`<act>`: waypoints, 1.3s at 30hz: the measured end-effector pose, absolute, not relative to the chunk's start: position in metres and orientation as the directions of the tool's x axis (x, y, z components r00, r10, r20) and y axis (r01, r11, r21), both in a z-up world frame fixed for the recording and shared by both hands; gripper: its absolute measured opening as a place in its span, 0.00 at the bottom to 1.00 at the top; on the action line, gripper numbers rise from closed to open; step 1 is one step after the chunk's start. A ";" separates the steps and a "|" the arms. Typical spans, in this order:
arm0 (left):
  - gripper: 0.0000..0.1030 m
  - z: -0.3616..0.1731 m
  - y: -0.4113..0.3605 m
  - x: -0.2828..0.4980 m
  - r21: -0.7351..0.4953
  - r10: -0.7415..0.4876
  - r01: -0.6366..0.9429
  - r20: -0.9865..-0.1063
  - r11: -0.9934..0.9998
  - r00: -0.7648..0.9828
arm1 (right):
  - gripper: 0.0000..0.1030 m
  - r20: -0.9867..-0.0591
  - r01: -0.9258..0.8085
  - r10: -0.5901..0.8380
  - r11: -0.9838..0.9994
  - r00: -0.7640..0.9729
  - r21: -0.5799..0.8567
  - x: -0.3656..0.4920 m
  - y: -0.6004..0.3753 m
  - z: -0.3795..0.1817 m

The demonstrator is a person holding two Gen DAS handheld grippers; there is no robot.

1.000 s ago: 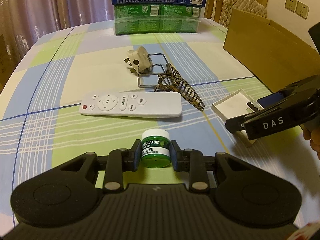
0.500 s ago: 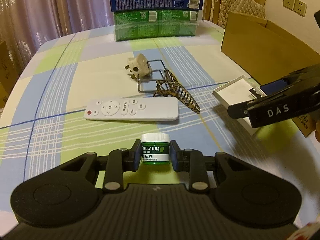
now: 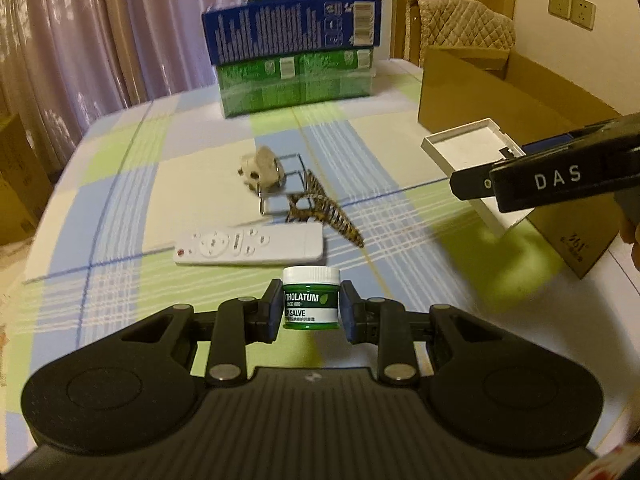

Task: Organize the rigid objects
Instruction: 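Carry the lip salve jar and switch plate over the cardboard box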

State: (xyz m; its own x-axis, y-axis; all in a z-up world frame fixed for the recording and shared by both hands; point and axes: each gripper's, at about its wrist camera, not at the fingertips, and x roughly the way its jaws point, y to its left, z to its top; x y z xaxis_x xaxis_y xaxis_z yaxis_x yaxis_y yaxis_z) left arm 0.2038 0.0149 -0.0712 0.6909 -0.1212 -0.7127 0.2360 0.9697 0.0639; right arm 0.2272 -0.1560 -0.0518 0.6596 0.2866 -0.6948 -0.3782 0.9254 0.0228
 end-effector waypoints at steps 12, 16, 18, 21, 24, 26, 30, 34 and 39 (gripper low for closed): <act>0.24 -0.016 -0.017 0.182 0.117 -0.111 0.249 -0.663 0.962 0.740 | 0.82 -0.613 -0.364 0.298 0.931 0.732 0.019 0.191 -0.193 0.010; 0.24 0.003 -0.033 0.176 0.136 -0.120 0.265 -0.639 0.955 0.759 | 0.82 -0.584 -0.349 0.285 0.937 0.760 0.004 0.183 -0.210 0.030; 0.24 0.010 -0.041 0.173 0.141 -0.127 0.274 -0.630 0.951 0.766 | 0.82 -0.573 -0.338 0.276 0.941 0.772 -0.003 0.181 -0.221 0.038; 0.24 0.019 -0.054 0.170 0.148 -0.140 0.289 -0.618 0.946 0.773 | 0.82 -0.560 -0.319 0.260 0.948 0.787 -0.009 0.179 -0.238 0.047; 0.24 0.024 -0.068 0.169 0.161 -0.152 0.310 -0.611 0.937 0.777 | 0.82 -0.554 -0.299 0.242 0.954 0.797 -0.012 0.178 -0.255 0.053; 0.24 0.026 -0.077 0.168 0.167 -0.160 0.322 -0.609 0.932 0.777 | 0.82 -0.552 -0.284 0.230 0.959 0.802 -0.013 0.177 -0.268 0.056; 0.24 0.028 -0.096 0.168 0.172 -0.178 0.348 -0.609 0.922 0.773 | 0.82 -0.550 -0.255 0.201 0.967 0.810 -0.022 0.177 -0.293 0.058; 0.24 0.028 -0.115 0.173 0.151 -0.215 0.380 -0.614 0.913 0.760 | 0.82 -0.557 -0.226 0.167 0.973 0.814 -0.038 0.180 -0.320 0.057; 0.24 0.030 -0.143 0.185 0.083 -0.290 0.430 -0.622 0.899 0.727 | 0.82 -0.571 -0.186 0.122 0.981 0.812 -0.055 0.189 -0.356 0.052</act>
State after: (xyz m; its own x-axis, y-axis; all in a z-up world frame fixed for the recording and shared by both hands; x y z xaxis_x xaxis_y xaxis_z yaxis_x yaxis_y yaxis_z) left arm 0.1846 -0.1432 0.0303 0.7272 -0.2905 -0.6219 0.4304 0.8988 0.0835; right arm 0.1889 -0.3555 0.0521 0.8122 0.1218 -0.5705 -0.1860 0.9810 -0.0555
